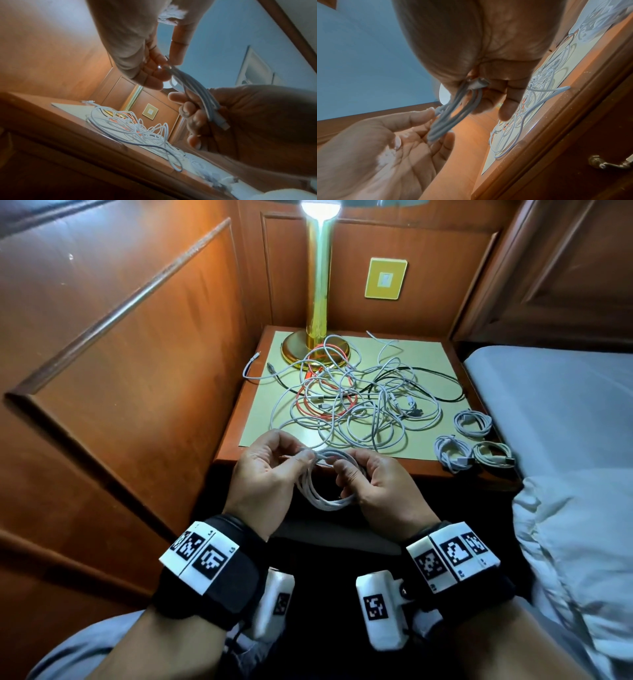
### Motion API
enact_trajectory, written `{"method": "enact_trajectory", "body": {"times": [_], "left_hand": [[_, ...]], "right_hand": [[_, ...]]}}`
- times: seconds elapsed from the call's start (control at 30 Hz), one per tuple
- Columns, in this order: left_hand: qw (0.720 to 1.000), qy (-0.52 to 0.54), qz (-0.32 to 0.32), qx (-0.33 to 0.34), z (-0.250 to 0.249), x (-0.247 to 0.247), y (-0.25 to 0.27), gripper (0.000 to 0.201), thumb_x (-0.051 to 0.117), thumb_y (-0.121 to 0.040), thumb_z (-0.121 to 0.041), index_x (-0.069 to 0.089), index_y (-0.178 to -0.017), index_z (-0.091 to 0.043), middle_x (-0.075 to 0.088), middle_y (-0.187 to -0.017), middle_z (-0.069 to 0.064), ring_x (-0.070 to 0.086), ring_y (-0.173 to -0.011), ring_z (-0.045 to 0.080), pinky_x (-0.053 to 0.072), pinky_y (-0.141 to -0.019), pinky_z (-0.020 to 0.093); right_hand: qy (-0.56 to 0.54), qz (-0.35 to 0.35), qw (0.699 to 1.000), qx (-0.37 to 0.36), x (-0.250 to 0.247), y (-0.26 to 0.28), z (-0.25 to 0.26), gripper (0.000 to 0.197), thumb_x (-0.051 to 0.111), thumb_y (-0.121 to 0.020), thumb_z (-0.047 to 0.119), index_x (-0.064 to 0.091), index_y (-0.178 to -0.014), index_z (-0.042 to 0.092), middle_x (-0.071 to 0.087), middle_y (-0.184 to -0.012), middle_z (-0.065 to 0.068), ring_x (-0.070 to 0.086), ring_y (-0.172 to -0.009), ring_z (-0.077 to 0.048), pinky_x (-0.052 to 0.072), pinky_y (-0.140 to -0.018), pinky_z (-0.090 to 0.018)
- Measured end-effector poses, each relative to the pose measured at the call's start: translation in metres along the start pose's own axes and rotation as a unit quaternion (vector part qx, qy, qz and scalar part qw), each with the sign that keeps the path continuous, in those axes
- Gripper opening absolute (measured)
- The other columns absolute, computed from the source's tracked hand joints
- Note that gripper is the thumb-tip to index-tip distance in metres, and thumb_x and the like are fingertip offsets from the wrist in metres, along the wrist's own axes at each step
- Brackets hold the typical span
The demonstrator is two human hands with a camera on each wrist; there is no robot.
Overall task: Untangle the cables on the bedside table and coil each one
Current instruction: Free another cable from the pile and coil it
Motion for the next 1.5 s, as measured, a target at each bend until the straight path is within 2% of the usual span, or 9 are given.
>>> {"method": "enact_trajectory", "body": {"times": [0.2, 0.37, 0.5, 0.73, 0.9, 1.0, 1.1, 1.33, 1.5], "left_hand": [[0.968, 0.196, 0.026, -0.153, -0.0026, 0.0006, 0.0007, 0.014, 0.058, -0.087, 0.001, 0.056, -0.077, -0.008, 0.063, -0.069, 0.012, 0.057, -0.061, 0.023, 0.050, -0.060, 0.031], [0.984, 0.136, 0.025, -0.110, 0.0006, -0.0009, -0.0007, 0.010, 0.067, -0.076, -0.009, 0.059, -0.082, -0.010, 0.059, -0.075, 0.013, 0.056, -0.062, 0.022, 0.049, -0.062, 0.035], [0.994, 0.072, 0.025, -0.082, 0.0017, -0.0036, -0.0011, 0.010, 0.067, -0.074, -0.018, 0.068, -0.084, -0.017, 0.061, -0.078, 0.008, 0.057, -0.070, 0.022, 0.049, -0.068, 0.037], [0.994, -0.090, 0.021, 0.066, -0.0011, -0.0031, 0.0016, 0.017, 0.071, -0.083, -0.034, 0.062, -0.083, -0.020, 0.062, -0.070, -0.011, 0.057, -0.065, 0.008, 0.047, -0.065, 0.026], [0.996, -0.075, -0.015, 0.047, -0.0020, -0.0043, 0.0021, 0.031, 0.073, -0.081, -0.045, 0.064, -0.085, -0.015, 0.073, -0.075, 0.006, 0.069, -0.070, 0.020, 0.056, -0.070, 0.037], [0.997, -0.063, -0.028, 0.031, -0.0019, -0.0043, 0.0037, 0.035, 0.073, -0.080, -0.054, 0.064, -0.084, -0.021, 0.074, -0.077, 0.007, 0.071, -0.072, 0.029, 0.060, -0.072, 0.049], [0.995, -0.067, -0.056, 0.039, -0.0020, -0.0069, 0.0041, 0.034, 0.074, -0.079, -0.058, 0.064, -0.082, -0.025, 0.072, -0.075, 0.004, 0.069, -0.066, 0.029, 0.059, -0.065, 0.049], [0.997, -0.017, -0.074, 0.032, -0.0030, -0.0043, 0.0046, 0.043, 0.073, -0.074, -0.064, 0.065, -0.084, -0.023, 0.071, -0.080, 0.011, 0.069, -0.071, 0.037, 0.056, -0.068, 0.064], [0.998, 0.038, -0.046, 0.000, -0.0018, -0.0040, 0.0010, 0.031, 0.077, -0.079, -0.052, 0.066, -0.083, -0.024, 0.070, -0.075, 0.014, 0.067, -0.066, 0.030, 0.058, -0.073, 0.052]], "right_hand": [[-0.008, -0.007, 1.000, -0.025, 0.0008, 0.0005, 0.0016, 0.036, 0.053, -0.093, 0.045, 0.070, -0.096, 0.013, 0.058, -0.066, 0.012, 0.055, -0.063, -0.006, 0.045, -0.066, -0.036], [0.027, -0.029, 0.999, -0.026, 0.0022, 0.0016, -0.0038, 0.033, 0.051, -0.094, 0.047, 0.067, -0.099, 0.019, 0.070, -0.085, 0.003, 0.067, -0.082, -0.013, 0.052, -0.080, -0.043], [0.038, -0.037, 0.998, -0.025, 0.0025, 0.0017, -0.0033, 0.033, 0.051, -0.093, 0.046, 0.067, -0.100, 0.019, 0.071, -0.086, 0.004, 0.067, -0.083, -0.013, 0.053, -0.080, -0.045], [0.045, -0.051, 0.997, -0.026, 0.0043, 0.0014, -0.0024, 0.028, 0.053, -0.096, 0.043, 0.067, -0.099, 0.019, 0.070, -0.084, 0.005, 0.066, -0.080, -0.011, 0.052, -0.077, -0.040], [0.039, -0.041, 0.998, -0.034, 0.0047, 0.0002, 0.0021, 0.019, 0.056, -0.101, 0.031, 0.069, -0.102, 0.017, 0.071, -0.086, 0.005, 0.066, -0.082, -0.006, 0.052, -0.078, -0.033], [0.040, -0.037, 0.998, -0.038, 0.0045, -0.0005, 0.0029, 0.020, 0.056, -0.101, 0.033, 0.068, -0.101, 0.017, 0.071, -0.086, 0.005, 0.066, -0.082, -0.006, 0.052, -0.078, -0.033], [0.050, -0.041, 0.997, -0.052, 0.0051, -0.0012, 0.0035, 0.027, 0.054, -0.096, 0.040, 0.067, -0.097, 0.016, 0.070, -0.083, 0.004, 0.066, -0.079, -0.010, 0.052, -0.075, -0.036], [0.046, -0.049, 0.994, -0.091, 0.0032, -0.0005, 0.0045, 0.021, 0.056, -0.095, 0.037, 0.068, -0.100, 0.020, 0.068, -0.083, 0.008, 0.064, -0.080, -0.007, 0.050, -0.072, -0.026], [0.029, -0.050, 0.994, -0.093, 0.0022, 0.0004, 0.0030, 0.023, 0.055, -0.095, 0.038, 0.068, -0.102, 0.020, 0.068, -0.084, 0.012, 0.065, -0.081, -0.007, 0.050, -0.073, -0.025]]}}
Point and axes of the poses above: each hand's wrist, its own y-axis away from the middle knuckle, its own x-axis out of the palm, z = x × y, the point moved 2 cm from there along -y, towards the middle knuckle
